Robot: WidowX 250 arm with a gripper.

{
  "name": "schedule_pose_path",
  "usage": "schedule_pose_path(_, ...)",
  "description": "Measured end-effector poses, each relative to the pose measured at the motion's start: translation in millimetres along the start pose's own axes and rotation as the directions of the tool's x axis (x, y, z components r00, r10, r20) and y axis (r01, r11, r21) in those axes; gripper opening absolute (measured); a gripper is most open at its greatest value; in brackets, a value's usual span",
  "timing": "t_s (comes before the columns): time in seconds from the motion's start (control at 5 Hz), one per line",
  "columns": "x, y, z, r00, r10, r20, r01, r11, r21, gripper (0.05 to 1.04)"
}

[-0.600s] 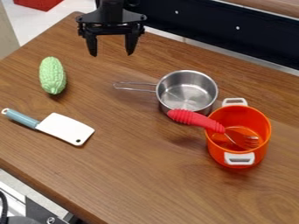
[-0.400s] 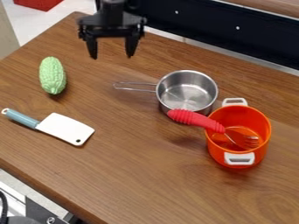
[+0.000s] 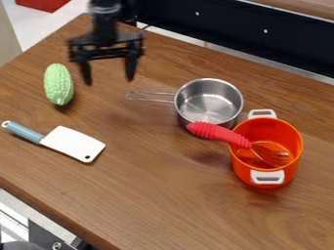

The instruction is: Put the knife in the silver pot

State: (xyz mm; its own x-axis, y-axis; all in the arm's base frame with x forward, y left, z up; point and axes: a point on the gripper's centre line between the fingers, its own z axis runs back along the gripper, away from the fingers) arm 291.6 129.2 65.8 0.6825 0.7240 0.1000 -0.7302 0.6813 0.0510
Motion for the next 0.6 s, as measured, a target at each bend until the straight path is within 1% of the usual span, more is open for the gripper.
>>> schedule_pose_path(0.2,-5,23,5,0.998,0.061,0.002,-0.061,0.997,-0.044,0.999)
schedule_pose_path(0.4,-22,50,1,0.993,0.115,-0.03,-0.117,0.99,-0.073,1.0)
schedule_pose_path(0.6,-35,79,-9,0.966,0.256,-0.043,-0.258,0.965,-0.052,0.999)
